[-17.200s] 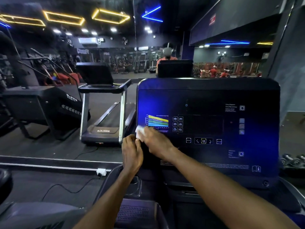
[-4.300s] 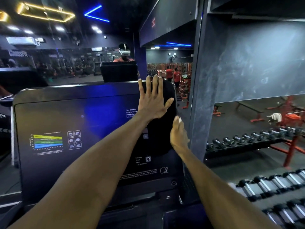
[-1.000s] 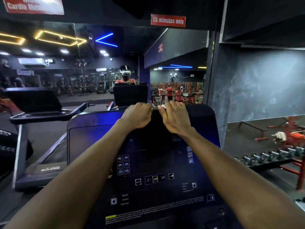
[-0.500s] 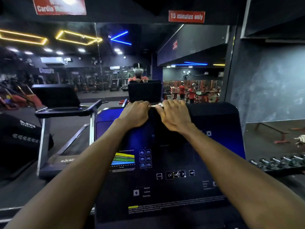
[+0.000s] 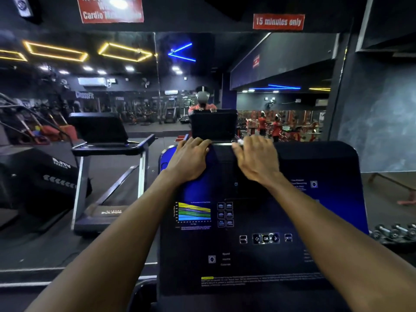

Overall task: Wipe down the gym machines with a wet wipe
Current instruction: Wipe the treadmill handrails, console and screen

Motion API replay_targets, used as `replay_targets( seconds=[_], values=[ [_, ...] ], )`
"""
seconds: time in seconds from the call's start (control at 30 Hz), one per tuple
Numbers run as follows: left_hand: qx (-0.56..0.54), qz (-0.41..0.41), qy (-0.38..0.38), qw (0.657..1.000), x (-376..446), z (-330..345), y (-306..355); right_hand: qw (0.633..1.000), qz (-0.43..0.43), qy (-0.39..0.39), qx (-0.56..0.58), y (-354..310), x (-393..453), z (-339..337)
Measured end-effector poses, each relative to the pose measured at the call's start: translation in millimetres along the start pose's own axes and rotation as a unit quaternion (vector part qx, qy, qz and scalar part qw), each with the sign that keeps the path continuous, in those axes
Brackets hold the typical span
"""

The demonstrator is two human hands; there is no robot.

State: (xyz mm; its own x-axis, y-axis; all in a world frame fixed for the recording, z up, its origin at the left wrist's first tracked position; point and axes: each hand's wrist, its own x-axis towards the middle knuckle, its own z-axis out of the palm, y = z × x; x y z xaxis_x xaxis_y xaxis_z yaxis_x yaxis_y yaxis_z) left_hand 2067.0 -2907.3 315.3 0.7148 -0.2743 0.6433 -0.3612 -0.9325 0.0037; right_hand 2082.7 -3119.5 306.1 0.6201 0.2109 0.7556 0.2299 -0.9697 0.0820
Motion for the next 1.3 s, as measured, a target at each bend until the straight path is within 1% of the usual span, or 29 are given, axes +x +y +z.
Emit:
replay_targets(
  seconds=[0.07,0.13,0.23,0.3,0.37,0.47,0.5,0.57,0.6,0.63,0.7,0.77,0.87,0.9,0.93,0.97,1.0,1.03,1.07,1.13,1.17,1.23,1.3],
  values=[
    [0.022,-0.020,0.012,0.999,-7,0,-13,0.998,0.059,0.012,-0.012,-3,0,2],
    [0.018,-0.035,0.012,0.999,-12,-1,-21,0.996,0.085,0.017,-0.005,-28,6,4],
    [-0.049,-0.051,0.027,0.997,-14,-3,-22,0.999,0.037,0.014,0.014,-83,13,5],
    [-0.114,-0.072,0.077,0.988,-12,-8,-23,1.000,0.000,0.000,0.015,-109,15,6],
    [-0.155,-0.065,0.119,0.979,-15,-13,-28,0.999,-0.040,0.010,0.022,-113,16,6],
    [-0.197,-0.063,0.148,0.967,-27,-25,-34,0.994,-0.108,0.021,0.016,-92,17,8],
    [-0.214,-0.072,0.153,0.962,-32,-29,-36,0.994,-0.104,0.023,0.016,-90,17,9],
    [-0.245,-0.101,0.161,0.951,-40,-30,-40,0.998,-0.049,0.030,0.018,-101,18,9],
    [-0.269,-0.127,0.167,0.940,-42,-29,-41,0.999,-0.023,0.030,0.016,-114,19,9],
    [-0.305,-0.161,0.172,0.923,-44,-28,-42,0.999,-0.016,0.026,0.012,-128,21,9],
    [-0.398,-0.217,0.168,0.875,-44,-24,-49,0.999,-0.049,0.015,0.004,-152,21,6],
    [-0.473,-0.251,0.168,0.828,-41,-26,-53,0.995,-0.102,0.006,0.018,-162,22,5],
    [-0.503,-0.275,0.189,0.797,-36,-34,-54,0.985,-0.159,-0.018,0.069,-165,27,1],
    [-0.523,-0.280,0.192,0.781,-35,-36,-53,0.979,-0.168,-0.035,0.107,-163,31,-1],
    [-0.536,-0.282,0.189,0.773,-34,-37,-52,0.970,-0.166,-0.061,0.166,-161,34,-5],
    [-0.533,-0.281,0.180,0.778,-33,-35,-54,0.957,-0.154,-0.086,0.231,-156,38,-9],
    [-0.514,-0.271,0.164,0.797,-33,-33,-57,0.945,-0.137,-0.095,0.283,-149,41,-11],
    [-0.488,-0.257,0.146,0.821,-33,-31,-60,0.941,-0.118,-0.090,0.303,-141,43,-11],
    [-0.461,-0.250,0.136,0.840,-33,-30,-63,0.949,-0.102,-0.077,0.287,-134,44,-10],
    [-0.409,-0.253,0.124,0.868,-31,-30,-62,0.977,-0.079,-0.052,0.190,-122,39,-3],
    [-0.373,-0.255,0.132,0.882,-30,-32,-61,0.984,-0.077,-0.043,0.152,-121,35,-1],
    [-0.297,-0.236,0.154,0.912,-26,-35,-56,0.987,-0.086,-0.035,0.134,-126,30,1],
    [-0.278,-0.204,0.153,0.926,-21,-36,-49,0.983,-0.088,-0.059,0.149,-132,33,-1]
  ],
)
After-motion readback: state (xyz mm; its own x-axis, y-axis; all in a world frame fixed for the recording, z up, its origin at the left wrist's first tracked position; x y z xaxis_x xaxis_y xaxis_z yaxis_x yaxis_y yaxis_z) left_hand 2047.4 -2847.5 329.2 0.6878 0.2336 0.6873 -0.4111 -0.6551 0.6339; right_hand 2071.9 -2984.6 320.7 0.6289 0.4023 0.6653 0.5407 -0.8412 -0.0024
